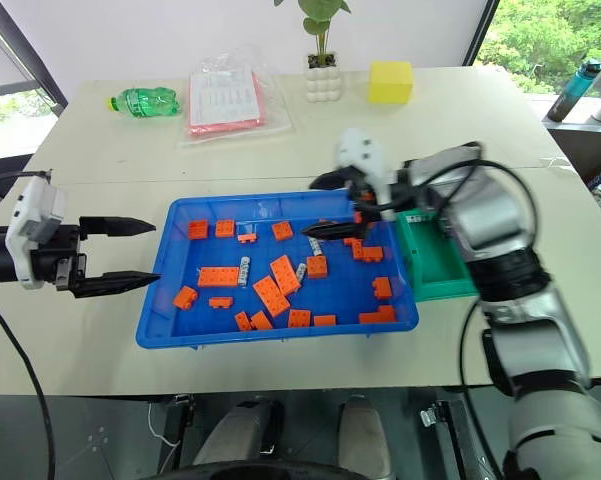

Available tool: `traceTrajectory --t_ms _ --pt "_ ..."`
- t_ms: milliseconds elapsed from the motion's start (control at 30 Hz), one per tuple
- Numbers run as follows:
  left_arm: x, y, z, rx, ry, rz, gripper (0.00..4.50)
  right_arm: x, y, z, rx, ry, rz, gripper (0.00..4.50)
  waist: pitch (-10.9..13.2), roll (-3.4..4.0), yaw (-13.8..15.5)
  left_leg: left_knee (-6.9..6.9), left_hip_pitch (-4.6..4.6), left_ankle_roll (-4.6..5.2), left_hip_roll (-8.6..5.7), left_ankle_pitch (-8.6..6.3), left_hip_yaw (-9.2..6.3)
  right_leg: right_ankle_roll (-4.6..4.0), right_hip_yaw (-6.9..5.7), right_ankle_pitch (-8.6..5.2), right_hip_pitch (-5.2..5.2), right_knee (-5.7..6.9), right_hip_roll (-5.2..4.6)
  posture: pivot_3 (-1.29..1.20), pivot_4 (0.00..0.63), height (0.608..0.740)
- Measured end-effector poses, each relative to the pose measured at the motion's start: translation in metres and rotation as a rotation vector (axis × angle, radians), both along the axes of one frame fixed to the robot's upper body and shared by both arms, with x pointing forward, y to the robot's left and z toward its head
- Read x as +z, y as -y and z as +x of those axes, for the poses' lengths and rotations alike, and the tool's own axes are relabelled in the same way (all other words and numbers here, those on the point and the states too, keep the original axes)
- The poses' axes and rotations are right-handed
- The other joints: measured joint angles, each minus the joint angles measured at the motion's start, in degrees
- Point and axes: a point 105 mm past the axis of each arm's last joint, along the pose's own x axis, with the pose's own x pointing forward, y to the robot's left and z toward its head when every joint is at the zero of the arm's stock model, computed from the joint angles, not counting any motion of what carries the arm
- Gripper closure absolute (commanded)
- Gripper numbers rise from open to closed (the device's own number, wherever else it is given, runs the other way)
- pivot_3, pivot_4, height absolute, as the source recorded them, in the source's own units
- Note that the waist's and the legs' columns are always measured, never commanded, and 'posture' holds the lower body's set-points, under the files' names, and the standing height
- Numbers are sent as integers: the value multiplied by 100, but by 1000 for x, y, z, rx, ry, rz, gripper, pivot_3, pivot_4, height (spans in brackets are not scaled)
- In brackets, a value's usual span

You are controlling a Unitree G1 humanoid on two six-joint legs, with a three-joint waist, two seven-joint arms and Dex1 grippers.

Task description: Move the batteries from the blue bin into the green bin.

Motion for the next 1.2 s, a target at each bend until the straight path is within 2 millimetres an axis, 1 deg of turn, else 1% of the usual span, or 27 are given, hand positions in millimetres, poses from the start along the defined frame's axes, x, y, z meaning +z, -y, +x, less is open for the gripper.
traceTrajectory --t_ms 67,133,200,233,267,333,433,500,567,733,967,1067,1133,1167,1200 --pt "-1 2 -2 -11 1 6 0 -8 -20 1 4 -36 4 15 0 0 -3 0 0 0 0 0 -5 0 -1 0 -3 4 1 0 150 726" --pt "-1 2 -2 -15 4 7 0 -13 -27 -2 18 -54 -4 15 0 0 -3 0 0 0 0 0 -7 0 -2 0 -3 4 2 0 150 726" --pt "0 3 -3 -19 10 9 0 -24 -41 -5 32 -80 -27 15 0 0 -16 0 0 0 -1 0 -5 0 -2 0 -3 5 2 0 150 726" --pt "0 3 -2 -18 11 9 0 -32 -56 -9 43 -99 -32 15 -1 -1 -42 -1 0 -1 0 0 -6 0 -2 0 -6 8 4 0 150 726" --pt "0 3 -2 -19 14 10 0 -37 -65 -12 55 -109 -38 15 0 -1 -63 -2 0 -1 1 1 -7 0 -3 0 -7 10 4 0 150 726" --pt "1 4 -2 -20 16 10 0 -50 -74 -17 63 -125 -69 15 -1 -1 -93 -1 0 -1 0 1 -10 0 -4 0 -6 14 4 0 150 726" --pt "0 4 -2 -23 14 8 0 -74 -79 -20 40 -173 -106 15 -2 -4 -126 -2 0 -1 -1 1 -13 0 -6 0 -6 15 4 0 150 726" --pt "-1 6 -2 -29 12 8 0 -86 -81 -20 27 -196 -127 15 -2 -4 -151 -2 0 -1 -1 1 -12 0 -6 0 -7 15 4 0 150 726" --pt "-2 7 -2 -38 12 13 0 -92 -83 -20 20 -206 -135 15 -2 -3 -166 -4 0 -1 0 1 -12 0 -6 0 -10 16 5 0 150 726" --pt "-2 9 -1 -49 12 24 0 -104 -94 -19 34 -184 -150 15 -2 -3 -177 -5 1 -2 1 1 -12 0 -6 0 -13 17 7 0 150 726" --pt "-2 11 -4 -58 -1 10 0 -107 -101 -16 68 -138 -141 15 -6 -9 -164 -2 3 -2 0 1 -19 0 -9 0 -5 16 7 0 150 726" --pt "-5 12 -6 -66 -9 15 0 -107 -103 -16 86 -125 -143 812 -7 -10 -167 -3 5 -2 0 1 -19 0 -10 0 -4 17 7 0 150 726" --pt "-5 12 -6 -65 -9 15 0 -108 -103 -17 95 -123 -140 1906 -7 -10 -165 -3 5 -2 0 1 -22 0 -11 0 -3 16 7 0 150 726" --pt "-5 12 -6 -65 -9 15 0 -107 -103 -17 101 -119 -141 2272 -7 -10 -165 -2 6 -2 -1 1 -23 0 -11 0 -2 16 7 0 150 726" --pt "-5 12 -6 -65 -8 15 0 -107 -103 -17 103 -116 -141 2261 -7 -10 -165 -3 5 -2 -1 1 -23 0 -11 0 -2 16 7 0 150 726"
